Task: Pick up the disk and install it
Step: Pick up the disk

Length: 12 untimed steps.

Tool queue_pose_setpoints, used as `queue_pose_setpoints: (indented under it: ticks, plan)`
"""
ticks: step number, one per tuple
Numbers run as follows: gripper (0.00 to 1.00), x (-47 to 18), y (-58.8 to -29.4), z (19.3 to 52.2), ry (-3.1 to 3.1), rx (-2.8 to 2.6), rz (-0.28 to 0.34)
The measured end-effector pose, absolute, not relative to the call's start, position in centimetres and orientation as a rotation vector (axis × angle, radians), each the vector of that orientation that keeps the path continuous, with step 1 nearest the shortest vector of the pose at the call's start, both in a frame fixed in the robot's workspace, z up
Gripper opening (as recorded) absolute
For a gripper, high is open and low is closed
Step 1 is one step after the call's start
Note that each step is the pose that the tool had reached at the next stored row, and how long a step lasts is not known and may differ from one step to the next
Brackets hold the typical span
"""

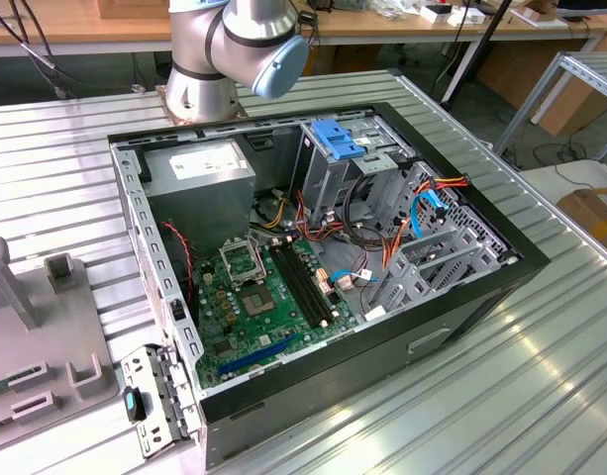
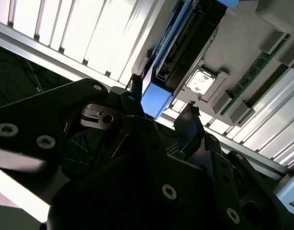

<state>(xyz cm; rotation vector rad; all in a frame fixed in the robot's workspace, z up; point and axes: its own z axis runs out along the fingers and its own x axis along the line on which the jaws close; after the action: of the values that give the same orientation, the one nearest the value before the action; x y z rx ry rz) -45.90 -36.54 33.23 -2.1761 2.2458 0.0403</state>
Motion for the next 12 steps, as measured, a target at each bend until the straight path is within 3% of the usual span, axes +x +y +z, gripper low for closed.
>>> queue_pose_setpoints:
  ticks: [12]
  plan:
    - [0.54, -45.92, -36.75, 32.28, 2.229, -2.170, 0.065]
